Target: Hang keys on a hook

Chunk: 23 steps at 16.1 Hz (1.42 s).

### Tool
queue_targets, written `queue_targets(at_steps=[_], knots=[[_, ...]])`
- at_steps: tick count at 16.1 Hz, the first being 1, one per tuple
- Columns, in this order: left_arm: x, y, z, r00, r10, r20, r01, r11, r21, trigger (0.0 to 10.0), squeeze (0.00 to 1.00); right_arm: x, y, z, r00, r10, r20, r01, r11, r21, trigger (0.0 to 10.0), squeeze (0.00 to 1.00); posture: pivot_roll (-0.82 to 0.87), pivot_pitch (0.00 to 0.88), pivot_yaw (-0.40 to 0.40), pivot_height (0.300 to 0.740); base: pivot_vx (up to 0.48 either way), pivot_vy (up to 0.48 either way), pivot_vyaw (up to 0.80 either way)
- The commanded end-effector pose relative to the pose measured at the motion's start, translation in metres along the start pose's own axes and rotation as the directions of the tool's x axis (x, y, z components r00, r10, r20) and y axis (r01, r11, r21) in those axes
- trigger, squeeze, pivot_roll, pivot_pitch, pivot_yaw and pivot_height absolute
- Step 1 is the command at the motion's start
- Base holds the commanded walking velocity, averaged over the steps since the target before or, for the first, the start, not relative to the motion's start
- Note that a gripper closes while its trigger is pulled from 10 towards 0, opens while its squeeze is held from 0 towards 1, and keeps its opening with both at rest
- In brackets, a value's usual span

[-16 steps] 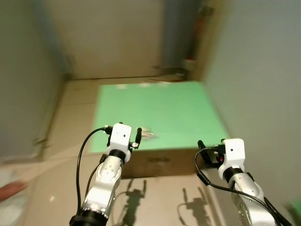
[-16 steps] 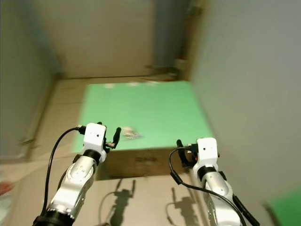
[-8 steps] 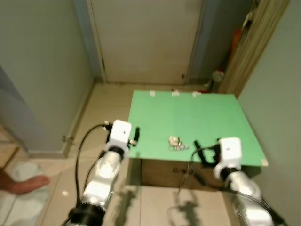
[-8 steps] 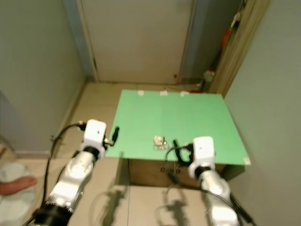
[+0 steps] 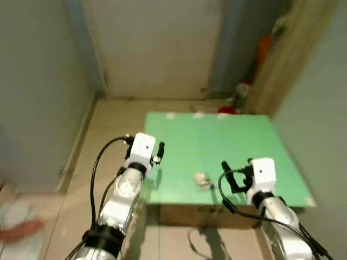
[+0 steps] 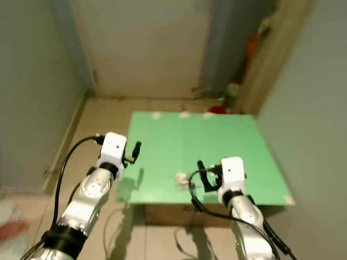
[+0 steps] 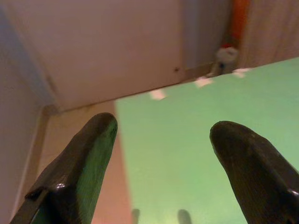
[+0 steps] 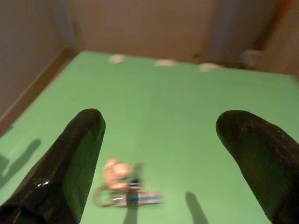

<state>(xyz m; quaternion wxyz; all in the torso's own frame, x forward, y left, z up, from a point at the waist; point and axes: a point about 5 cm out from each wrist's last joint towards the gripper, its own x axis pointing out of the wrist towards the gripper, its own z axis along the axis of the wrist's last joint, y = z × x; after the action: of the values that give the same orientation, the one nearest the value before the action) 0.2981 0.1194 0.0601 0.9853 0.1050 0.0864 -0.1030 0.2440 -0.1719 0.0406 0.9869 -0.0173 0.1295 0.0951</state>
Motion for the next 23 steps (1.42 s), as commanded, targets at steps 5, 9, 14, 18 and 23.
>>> queue_targets(at_steps=[5,9,14,18,23], knots=[[-0.002,-0.003,-0.004,0.999,-0.028,-0.015,0.029,0.999,0.040,10.0,0.00,-0.001,0.002,-0.002,1.000,0.014,0.000,-0.014,1.000,-0.022,10.0,0.00,-0.12,0.000,0.000,0.740,0.480,0.000,0.00],[-0.006,-0.004,-0.005,0.999,-0.041,-0.008,0.041,0.999,0.022,10.0,0.00,0.004,0.002,-0.011,0.999,0.019,-0.036,-0.020,0.999,-0.029,10.0,0.00,-0.10,0.000,0.001,0.740,0.480,0.000,0.00],[-0.040,0.017,0.001,0.986,-0.164,0.036,0.162,0.985,0.062,10.0,0.00,0.030,-0.007,-0.033,0.983,-0.058,-0.174,0.018,0.975,-0.221,10.0,0.00,0.04,0.126,0.034,0.740,0.000,0.000,0.00],[-0.079,0.042,0.013,0.986,-0.164,0.016,0.162,0.982,0.099,10.0,0.00,0.026,-0.004,-0.062,0.948,-0.115,-0.297,0.070,0.985,-0.160,10.0,0.00,0.16,0.200,0.061,0.740,0.000,0.000,0.00],[-0.099,0.046,0.015,0.987,-0.159,-0.032,0.162,0.981,0.109,10.0,0.00,0.025,-0.002,-0.072,0.934,-0.119,-0.336,0.070,0.986,-0.155,10.0,0.00,0.20,0.217,0.048,0.740,0.000,0.000,0.00]])
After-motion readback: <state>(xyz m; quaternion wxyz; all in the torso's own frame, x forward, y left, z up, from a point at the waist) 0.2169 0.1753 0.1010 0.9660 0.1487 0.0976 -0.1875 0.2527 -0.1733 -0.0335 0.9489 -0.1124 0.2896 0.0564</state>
